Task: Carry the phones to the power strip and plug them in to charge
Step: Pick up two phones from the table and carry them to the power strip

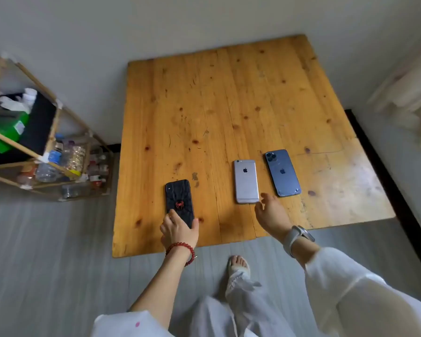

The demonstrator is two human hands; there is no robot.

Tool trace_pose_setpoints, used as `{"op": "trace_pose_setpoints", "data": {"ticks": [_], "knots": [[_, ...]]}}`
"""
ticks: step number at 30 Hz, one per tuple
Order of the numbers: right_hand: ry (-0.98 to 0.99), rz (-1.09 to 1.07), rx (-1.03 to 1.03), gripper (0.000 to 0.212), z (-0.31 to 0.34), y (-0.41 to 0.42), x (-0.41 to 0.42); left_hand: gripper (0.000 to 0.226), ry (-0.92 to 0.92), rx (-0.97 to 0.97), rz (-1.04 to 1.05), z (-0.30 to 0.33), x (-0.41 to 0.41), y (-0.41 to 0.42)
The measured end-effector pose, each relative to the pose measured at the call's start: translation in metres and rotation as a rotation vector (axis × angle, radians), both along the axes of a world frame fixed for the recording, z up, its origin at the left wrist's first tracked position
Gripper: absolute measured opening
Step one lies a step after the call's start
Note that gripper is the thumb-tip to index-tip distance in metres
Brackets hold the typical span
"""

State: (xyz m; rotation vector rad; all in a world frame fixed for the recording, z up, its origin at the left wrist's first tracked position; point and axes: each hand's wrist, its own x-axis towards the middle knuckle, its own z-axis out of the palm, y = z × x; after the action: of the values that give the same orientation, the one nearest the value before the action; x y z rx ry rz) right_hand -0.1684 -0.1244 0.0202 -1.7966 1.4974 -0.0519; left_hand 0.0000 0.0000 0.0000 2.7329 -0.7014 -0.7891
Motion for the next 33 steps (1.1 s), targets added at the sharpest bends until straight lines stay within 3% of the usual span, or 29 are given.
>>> {"op": "trace_pose_setpoints", "data": {"ticks": [4,9,13,19,22,26,33], "knots": [[0.096,-0.01,0.046,0.039,-0.02,-0.032,0.02,0.095,-0.03,0.05,0.156,-0.019,0.018,-0.019],[0.261,-0.106,0.063,0.074,-0.031,-0.041,0.049,0.101,-0.087,0.128,0.149,-0.032,0.035,-0.029],[0.272,-0.183,0.151,0.084,-0.031,-0.039,0.071,0.098,-0.068,0.086,0.175,-0.029,0.041,-0.033],[0.012,-0.197,0.119,0.048,-0.025,-0.026,0.075,0.091,0.17,-0.157,0.173,-0.023,0.048,-0.044],[-0.076,-0.203,0.121,0.032,-0.019,-0.014,0.066,0.064,0.235,-0.211,0.114,-0.02,0.054,-0.044],[-0.076,-0.253,0.16,0.031,-0.017,0.012,0.053,0.034,0.27,-0.265,-0.064,-0.012,0.059,-0.043],[-0.176,-0.608,0.133,0.021,0.0,0.069,0.007,0.032,0.367,-0.347,-0.457,0.022,0.017,-0.067]]}}
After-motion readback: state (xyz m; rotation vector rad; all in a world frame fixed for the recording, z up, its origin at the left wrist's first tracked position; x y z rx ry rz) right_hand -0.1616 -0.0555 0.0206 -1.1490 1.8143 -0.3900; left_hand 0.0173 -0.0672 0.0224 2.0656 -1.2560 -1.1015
